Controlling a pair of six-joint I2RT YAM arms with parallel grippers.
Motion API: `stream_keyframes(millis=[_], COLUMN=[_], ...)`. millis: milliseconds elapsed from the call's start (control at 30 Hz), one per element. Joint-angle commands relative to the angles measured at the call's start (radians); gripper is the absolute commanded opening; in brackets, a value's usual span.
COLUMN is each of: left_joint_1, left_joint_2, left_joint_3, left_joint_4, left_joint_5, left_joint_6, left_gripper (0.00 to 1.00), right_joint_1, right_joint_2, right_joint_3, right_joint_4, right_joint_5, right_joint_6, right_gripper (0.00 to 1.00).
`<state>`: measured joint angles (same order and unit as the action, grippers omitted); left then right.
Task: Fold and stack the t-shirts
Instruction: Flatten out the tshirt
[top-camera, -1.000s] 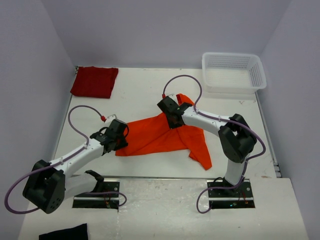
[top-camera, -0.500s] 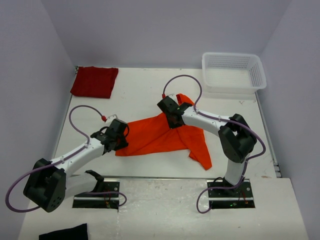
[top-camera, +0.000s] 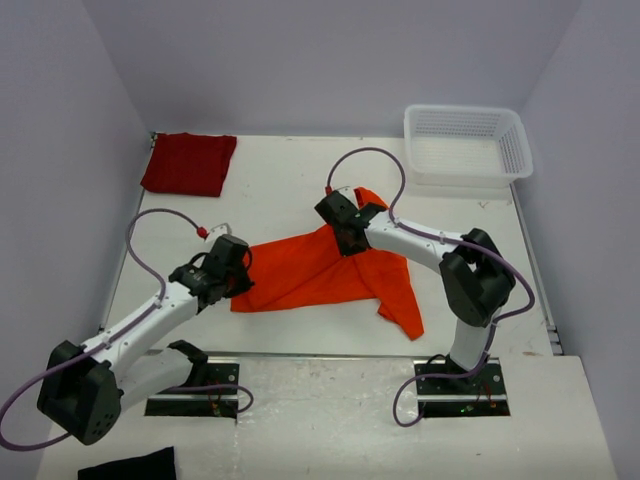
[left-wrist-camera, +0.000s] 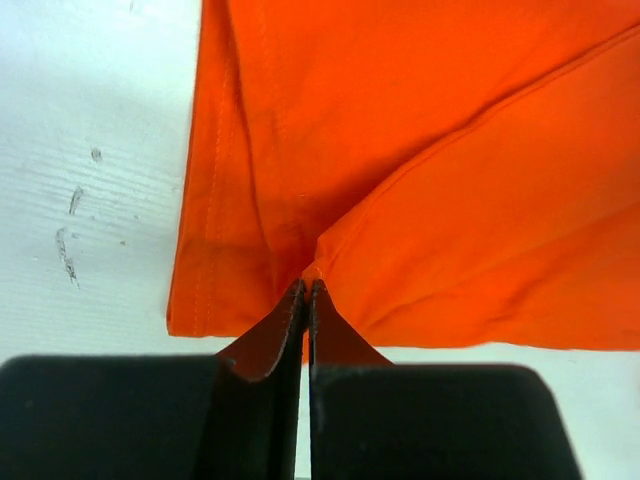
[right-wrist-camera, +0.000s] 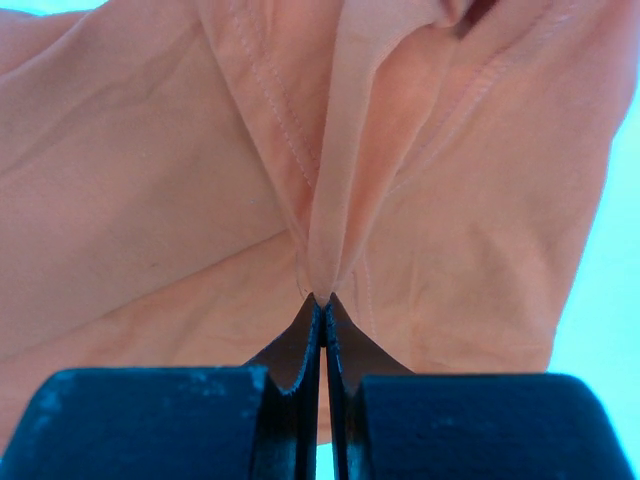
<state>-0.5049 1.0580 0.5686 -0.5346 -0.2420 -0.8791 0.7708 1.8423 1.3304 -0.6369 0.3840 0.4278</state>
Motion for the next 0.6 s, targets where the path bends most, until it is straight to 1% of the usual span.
stream_keyframes(millis=[0, 33, 100, 133, 200, 233, 300, 333, 467, 567], left_joint_1=[0.003, 0.003, 0.003, 0.003, 0.003, 0.003, 0.003, 0.003, 0.003, 0.005], left_joint_2=[-0.098, -0.134, -0.156, -0.165, -0.167, -0.165, -0.152, -0.144, -0.098, -0.064], left_joint_3=[0.121, 0.149, 0.253, 0.337, 0.423, 0.503, 0.577, 0.646, 0.795, 0.902], left_joint_4=[-0.08, -0.102, -0.171, -0.229, -0.277, -0.313, -0.341, -0.361, -0.398, -0.43], left_joint_5=[-0.022, -0.028, -0.061, -0.077, -0.126, -0.141, -0.187, -0.2, -0.256, -0.314], left_joint_6=[0.018, 0.029, 0.055, 0.063, 0.087, 0.097, 0.123, 0.132, 0.183, 0.213], left_gripper=[0.0, 0.0, 0.0, 0.0, 0.0, 0.0, 0.0, 0.0, 0.0, 0.0], right_joint_1=[-0.017, -0.024, -0.051, -0.06, -0.096, -0.109, -0.151, -0.165, -0.234, -0.274], right_joint_2=[-0.11, -0.132, -0.199, -0.219, -0.274, -0.29, -0.336, -0.35, -0.399, -0.451], right_joint_3=[0.076, 0.084, 0.108, 0.121, 0.167, 0.182, 0.24, 0.259, 0.402, 0.472], right_joint_4=[-0.062, -0.073, -0.093, -0.104, -0.136, -0.145, -0.165, -0.17, -0.202, -0.204], right_joint_5=[0.078, 0.093, 0.116, 0.127, 0.151, 0.157, 0.164, 0.159, 0.147, 0.136], right_joint_6=[-0.012, -0.015, -0.038, -0.053, -0.075, -0.096, -0.124, -0.15, -0.216, -0.254], right_gripper=[0.0, 0.0, 0.0, 0.0, 0.0, 0.0, 0.0, 0.0, 0.0, 0.0])
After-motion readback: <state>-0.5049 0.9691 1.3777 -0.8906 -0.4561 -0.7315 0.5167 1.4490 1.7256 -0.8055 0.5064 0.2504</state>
